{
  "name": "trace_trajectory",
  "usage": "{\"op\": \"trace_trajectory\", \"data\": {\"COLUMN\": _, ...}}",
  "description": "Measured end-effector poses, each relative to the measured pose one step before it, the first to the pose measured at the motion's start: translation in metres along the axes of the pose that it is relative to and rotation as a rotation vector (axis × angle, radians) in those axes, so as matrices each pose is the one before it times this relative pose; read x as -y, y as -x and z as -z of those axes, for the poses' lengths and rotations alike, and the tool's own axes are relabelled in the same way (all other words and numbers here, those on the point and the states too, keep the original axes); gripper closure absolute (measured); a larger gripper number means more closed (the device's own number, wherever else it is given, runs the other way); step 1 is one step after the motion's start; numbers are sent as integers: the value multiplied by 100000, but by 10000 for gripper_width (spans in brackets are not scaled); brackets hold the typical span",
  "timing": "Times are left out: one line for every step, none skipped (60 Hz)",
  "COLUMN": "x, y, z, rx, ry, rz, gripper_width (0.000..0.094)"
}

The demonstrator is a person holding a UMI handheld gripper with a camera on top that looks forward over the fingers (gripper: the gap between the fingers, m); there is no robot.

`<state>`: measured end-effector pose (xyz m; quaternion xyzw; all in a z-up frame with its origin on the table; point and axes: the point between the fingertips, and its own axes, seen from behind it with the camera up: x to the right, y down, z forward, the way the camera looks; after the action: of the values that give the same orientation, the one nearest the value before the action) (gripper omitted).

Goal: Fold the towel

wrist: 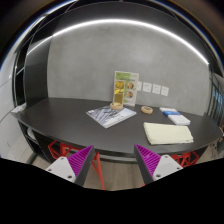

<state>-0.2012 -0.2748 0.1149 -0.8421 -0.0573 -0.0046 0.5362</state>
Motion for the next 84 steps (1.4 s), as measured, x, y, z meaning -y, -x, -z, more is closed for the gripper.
{"op": "trace_trajectory", "data": {"x": 37, "y": -264, "z": -67, "rx": -688, "ry": -125, "rz": -230, "gripper_width": 116}}
{"op": "trace_trajectory", "data": {"x": 16, "y": -221, "z": -120, "rx": -394, "ry": -58, "rz": -364, "gripper_width": 117}}
{"op": "trace_trajectory", "data": {"x": -21, "y": -208, "z": -172, "rx": -158, "ry": 54, "rz": -476, "gripper_width": 117}}
{"op": "trace_trajectory", "data": {"x": -64, "y": -204, "z": -234, "rx": 43, "ry": 92, "rz": -488, "gripper_width": 117}}
{"op": "trace_trajectory", "data": {"x": -73, "y": -238, "z": -279, "rx": 113, "ry": 234, "rz": -474, "gripper_width": 119}}
{"op": "trace_trajectory", "data": {"x": -37, "y": -334, "z": 25, "rx": -123, "ry": 374, "rz": -200, "gripper_width": 119}}
{"op": "trace_trajectory", "data": {"x": -91, "y": -525, "z": -388, "rx": -247, "ry": 268, "rz": -503, "gripper_width": 119}}
{"op": "trace_trajectory", "data": {"x": -71, "y": -523, "z": -335, "rx": -580, "ry": 222, "rz": -356, "gripper_width": 118}}
{"op": "trace_trajectory", "data": {"x": -66, "y": -575, "z": -344, "rx": -744, "ry": 183, "rz": -235, "gripper_width": 118}}
{"op": "trace_trajectory", "data": {"x": -64, "y": -612, "z": -371, "rx": -824, "ry": 185, "rz": -30, "gripper_width": 120}}
{"op": "trace_trajectory", "data": {"x": 83, "y": -608, "z": -473, "rx": -791, "ry": 284, "rz": 205, "gripper_width": 119}}
{"op": "trace_trajectory", "data": {"x": -35, "y": -606, "z": -451, "rx": -766, "ry": 156, "rz": 336, "gripper_width": 119}}
{"op": "trace_trajectory", "data": {"x": -30, "y": -609, "z": -504, "rx": -697, "ry": 224, "rz": 378, "gripper_width": 119}}
{"op": "trace_trajectory", "data": {"x": -28, "y": -568, "z": -515, "rx": -621, "ry": 284, "rz": 381, "gripper_width": 119}}
{"op": "trace_trajectory", "data": {"x": -17, "y": -567, "z": -553, "rx": -534, "ry": 291, "rz": 441, "gripper_width": 119}}
{"op": "trace_trajectory", "data": {"x": -21, "y": -562, "z": -599, "rx": -385, "ry": 215, "rz": 381, "gripper_width": 119}}
{"op": "trace_trajectory", "data": {"x": 9, "y": -555, "z": -623, "rx": -330, "ry": 122, "rz": 330, "gripper_width": 118}}
{"op": "trace_trajectory", "data": {"x": 25, "y": -568, "z": -695, "rx": -307, "ry": -10, "rz": 192, "gripper_width": 118}}
{"op": "trace_trajectory", "data": {"x": 55, "y": -595, "z": -725, "rx": -346, "ry": -97, "rz": 100, "gripper_width": 119}}
{"op": "trace_trajectory", "data": {"x": 54, "y": -603, "z": -759, "rx": -413, "ry": -122, "rz": 62, "gripper_width": 119}}
{"op": "trace_trajectory", "data": {"x": 65, "y": -628, "z": -753, "rx": -486, "ry": -108, "rz": 88, "gripper_width": 119}}
{"op": "trace_trajectory", "data": {"x": 98, "y": -616, "z": -837, "rx": -416, "ry": -214, "rz": 168, "gripper_width": 118}}
{"op": "trace_trajectory", "data": {"x": 113, "y": -612, "z": -863, "rx": -289, "ry": -296, "rz": 256, "gripper_width": 119}}
{"op": "trace_trajectory", "data": {"x": 94, "y": -577, "z": -926, "rx": -304, "ry": -364, "rz": 277, "gripper_width": 123}}
{"op": "trace_trajectory", "data": {"x": 100, "y": -572, "z": -957, "rx": -254, "ry": -282, "rz": 315, "gripper_width": 131}}
{"op": "trace_trajectory", "data": {"x": 65, "y": -573, "z": -961, "rx": -178, "ry": -192, "rz": 334, "gripper_width": 139}}
{"op": "trace_trajectory", "data": {"x": 61, "y": -585, "z": -992, "rx": -222, "ry": 26, "rz": 278, "gripper_width": 144}}
{"op": "trace_trajectory", "data": {"x": 26, "y": -564, "z": -1003, "rx": -252, "ry": 211, "rz": 183, "gripper_width": 140}}
{"op": "trace_trajectory", "data": {"x": 59, "y": -515, "z": -964, "rx": -172, "ry": 257, "rz": 43, "gripper_width": 139}}
{"op": "trace_trajectory", "data": {"x": 93, "y": -413, "z": -969, "rx": 68, "ry": 78, "rz": -5, "gripper_width": 141}}
{"op": "trace_trajectory", "data": {"x": 129, "y": -350, "z": -981, "rx": 291, "ry": -67, "rz": -24, "gripper_width": 142}}
{"op": "trace_trajectory", "data": {"x": 105, "y": -330, "z": -960, "rx": 457, "ry": 23, "rz": 1, "gripper_width": 141}}
{"op": "trace_trajectory", "data": {"x": 38, "y": -293, "z": -938, "rx": 512, "ry": 251, "rz": 36, "gripper_width": 142}}
{"op": "trace_trajectory", "data": {"x": -37, "y": -268, "z": -932, "rx": 510, "ry": 591, "rz": 135, "gripper_width": 149}}
{"op": "trace_trajectory", "data": {"x": -146, "y": -267, "z": -857, "rx": 462, "ry": 964, "rz": 249, "gripper_width": 156}}
{"op": "trace_trajectory", "data": {"x": -146, "y": -299, "z": -796, "rx": 397, "ry": 1061, "rz": 326, "gripper_width": 161}}
{"op": "trace_trajectory", "data": {"x": -85, "y": -239, "z": -728, "rx": 449, "ry": 815, "rz": 304, "gripper_width": 169}}
{"op": "trace_trajectory", "data": {"x": -30, "y": -224, "z": -691, "rx": 565, "ry": 510, "rz": 274, "gripper_width": 178}}
{"op": "trace_trajectory", "data": {"x": -35, "y": -143, "z": -651, "rx": 637, "ry": 305, "rz": 227, "gripper_width": 187}}
{"op": "trace_trajectory", "data": {"x": -45, "y": -151, "z": -591, "rx": 703, "ry": 342, "rz": 251, "gripper_width": 202}}
{"op": "trace_trajectory", "data": {"x": -84, "y": -114, "z": -565, "rx": 666, "ry": 392, "rz": 309, "gripper_width": 219}}
{"op": "trace_trajectory", "data": {"x": -117, "y": -61, "z": -525, "rx": 821, "ry": 380, "rz": 420, "gripper_width": 239}}
{"op": "trace_trajectory", "data": {"x": -132, "y": -8, "z": -465, "rx": 934, "ry": 438, "rz": 469, "gripper_width": 264}}
{"op": "trace_trajectory", "data": {"x": -197, "y": 27, "z": -386, "rx": 977, "ry": 405, "rz": 568, "gripper_width": 290}}
{"op": "trace_trajectory", "data": {"x": -215, "y": 17, "z": -378, "rx": 971, "ry": 468, "rz": 555, "gripper_width": 277}}
{"op": "trace_trajectory", "data": {"x": -188, "y": 29, "z": -350, "rx": 866, "ry": 512, "rz": 456, "gripper_width": 316}}
{"op": "trace_trajectory", "data": {"x": -214, "y": 60, "z": -276, "rx": 792, "ry": 540, "rz": 357, "gripper_width": 354}}
{"op": "trace_trajectory", "data": {"x": -233, "y": 12, "z": -214, "rx": 583, "ry": 576, "rz": 271, "gripper_width": 432}}
{"op": "trace_trajectory", "data": {"x": -104, "y": -23, "z": -80, "rx": 362, "ry": 462, "rz": 407, "gripper_width": 457}}
{"op": "trace_trajectory", "data": {"x": 309, "y": 104, "z": -38, "rx": 715, "ry": -1260, "rz": 16, "gripper_width": 478}}
{"op": "trace_trajectory", "data": {"x": 42, "y": -65, "z": -44, "rx": -109, "ry": -348, "rz": 252, "gripper_width": 493}}
{"op": "trace_trajectory", "data": {"x": -91, "y": -107, "z": -26, "rx": -263, "ry": 161, "rz": 629, "gripper_width": 513}}
{"op": "trace_trajectory", "data": {"x": 15, "y": -42, "z": -2, "rx": -91, "ry": -192, "rz": 604, "gripper_width": 530}}
{"op": "trace_trajectory", "data": {"x": 16, "y": 4, "z": -32, "rx": 37, "ry": -270, "rz": 501, "gripper_width": 544}}
{"op": "trace_trajectory", "data": {"x": -8, "y": -10, "z": -18, "rx": 1, "ry": -239, "rz": 384, "gripper_width": 561}}
{"op": "trace_trajectory", "data": {"x": -47, "y": -61, "z": -41, "rx": -233, "ry": -168, "rz": 376, "gripper_width": 540}}
{"op": "trace_trajectory", "data": {"x": -35, "y": -111, "z": -43, "rx": -480, "ry": -277, "rz": 422, "gripper_width": 619}}
{"op": "trace_trajectory", "data": {"x": 9, "y": -319, "z": -15, "rx": -1096, "ry": -46, "rz": 612, "gripper_width": 703}}
{"op": "trace_trajectory", "data": {"x": -81, "y": -534, "z": -39, "rx": -1932, "ry": -122, "rz": 723, "gripper_width": 787}}
{"op": "trace_trajectory", "data": {"x": -33, "y": -623, "z": -54, "rx": -2452, "ry": -283, "rz": 674, "gripper_width": 871}}
{"op": "trace_trajectory", "data": {"x": 106, "y": -190, "z": -27, "rx": -1408, "ry": -765, "rz": -289, "gripper_width": 875}}
{"op": "trace_trajectory", "data": {"x": 21, "y": 93, "z": -32, "rx": -127, "ry": -616, "rz": -709, "gripper_width": 889}}
{"op": "trace_trajectory", "data": {"x": 31, "y": 114, "z": -37, "rx": 88, "ry": -615, "rz": -629, "gripper_width": 893}}
{"op": "trace_trajectory", "data": {"x": 42, "y": 9, "z": 7, "rx": -178, "ry": -647, "rz": -295, "gripper_width": 896}}
{"op": "trace_trajectory", "data": {"x": 127, "y": -179, "z": -251, "rx": -9, "ry": -439, "rz": 175, "gripper_width": 899}}
{"op": "trace_trajectory", "data": {"x": -11, "y": 38, "z": 125, "rx": -250, "ry": -332, "rz": 101, "gripper_width": 904}}
{"op": "trace_trajectory", "data": {"x": -7, "y": -19, "z": 127, "rx": -466, "ry": -291, "rz": 272, "gripper_width": 914}}
{"op": "trace_trajectory", "data": {"x": 57, "y": -35, "z": 32, "rx": -522, "ry": -306, "rz": 201, "gripper_width": 924}}
{"op": "trace_trajectory", "data": {"x": 61, "y": -27, "z": -3, "rx": -555, "ry": -405, "rz": 1, "gripper_width": 926}}
{"op": "trace_trajectory", "data": {"x": 9, "y": -2, "z": 5, "rx": -533, "ry": -261, "rz": -122, "gripper_width": 926}}
{"op": "trace_trajectory", "data": {"x": -10, "y": -19, "z": 23, "rx": -467, "ry": -97, "rz": -51, "gripper_width": 926}}
{"op": "trace_trajectory", "data": {"x": 9, "y": -7, "z": 39, "rx": -369, "ry": 11, "rz": 2, "gripper_width": 927}}
{"op": "trace_trajectory", "data": {"x": 52, "y": -19, "z": 48, "rx": -200, "ry": 145, "rz": 26, "gripper_width": 927}}
{"op": "trace_trajectory", "data": {"x": 51, "y": 44, "z": -10, "rx": -211, "ry": 184, "rz": 33, "gripper_width": 927}}
{"op": "trace_trajectory", "data": {"x": 93, "y": -65, "z": 138, "rx": -35, "ry": 289, "rz": -93, "gripper_width": 927}}
{"op": "trace_trajectory", "data": {"x": 231, "y": -69, "z": 218, "rx": -7, "ry": -124, "rz": -447, "gripper_width": 927}}
{"op": "trace_trajectory", "data": {"x": 409, "y": -133, "z": 264, "rx": -32, "ry": -593, "rz": -817, "gripper_width": 926}}
{"op": "trace_trajectory", "data": {"x": 535, "y": -265, "z": 258, "rx": -213, "ry": -798, "rz": -1047, "gripper_width": 927}}
{"op": "trace_trajectory", "data": {"x": 568, "y": -413, "z": 325, "rx": -524, "ry": -798, "rz": -973, "gripper_width": 926}}
{"op": "trace_trajectory", "data": {"x": 586, "y": -535, "z": 291, "rx": -878, "ry": -730, "rz": -671, "gripper_width": 926}}
{"op": "trace_trajectory", "data": {"x": 634, "y": -663, "z": 335, "rx": -1141, "ry": -793, "rz": -479, "gripper_width": 926}}
{"op": "trace_trajectory", "data": {"x": 674, "y": -785, "z": 293, "rx": -1277, "ry": -895, "rz": -492, "gripper_width": 926}}
{"op": "trace_trajectory", "data": {"x": 678, "y": -744, "z": 219, "rx": -1194, "ry": -792, "rz": -499, "gripper_width": 926}}
{"op": "trace_trajectory", "data": {"x": 622, "y": -799, "z": 271, "rx": -969, "ry": -683, "rz": -916, "gripper_width": 926}}
